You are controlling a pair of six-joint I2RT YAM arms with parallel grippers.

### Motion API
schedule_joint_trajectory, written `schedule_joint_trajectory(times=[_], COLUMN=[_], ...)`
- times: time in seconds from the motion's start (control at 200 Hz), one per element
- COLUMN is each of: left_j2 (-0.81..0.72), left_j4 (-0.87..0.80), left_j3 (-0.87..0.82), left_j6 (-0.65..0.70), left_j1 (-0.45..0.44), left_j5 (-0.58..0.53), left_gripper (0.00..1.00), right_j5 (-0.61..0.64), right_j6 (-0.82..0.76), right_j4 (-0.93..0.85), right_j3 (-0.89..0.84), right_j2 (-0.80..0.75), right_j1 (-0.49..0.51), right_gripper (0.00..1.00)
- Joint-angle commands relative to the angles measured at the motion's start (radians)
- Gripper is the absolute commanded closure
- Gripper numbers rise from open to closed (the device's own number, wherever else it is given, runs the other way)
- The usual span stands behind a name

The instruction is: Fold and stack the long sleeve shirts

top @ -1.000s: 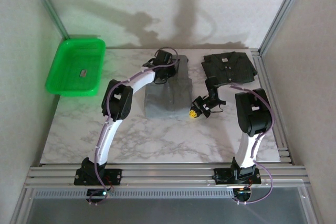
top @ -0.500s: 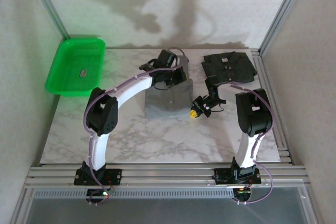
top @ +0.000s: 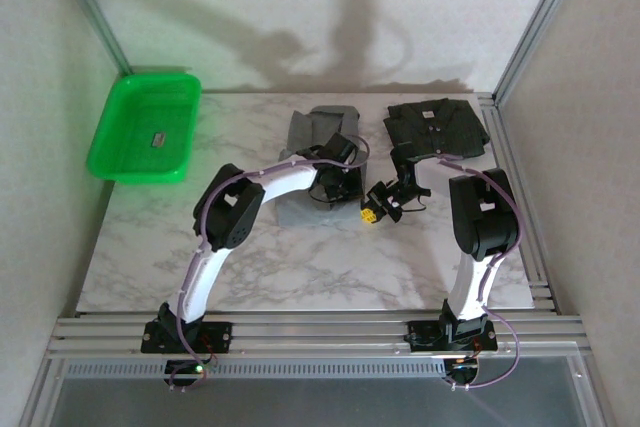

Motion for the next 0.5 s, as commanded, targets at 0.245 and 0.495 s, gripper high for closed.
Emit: schedule_joint_trajectory(times=[0.245,0.495], left_j2=[0.093,0.082], left_j4=[0.124,0.149], left_j3=[0.062,0.135], left_j6=[0.023,0.019], left_j1=[0.026,0.027], left_j5=[-0.151,-0.076], left_gripper=[1.00,1.00], right_j5=[0.047,0.094], right_j6=[0.010,-0.002], right_j4=[-0.059,-0.117], right_j3=[-0.172,-0.104], right_j2=[-0.095,-0.136], right_j1=[-0.029,-0.045], right_gripper=[1.00,0.75])
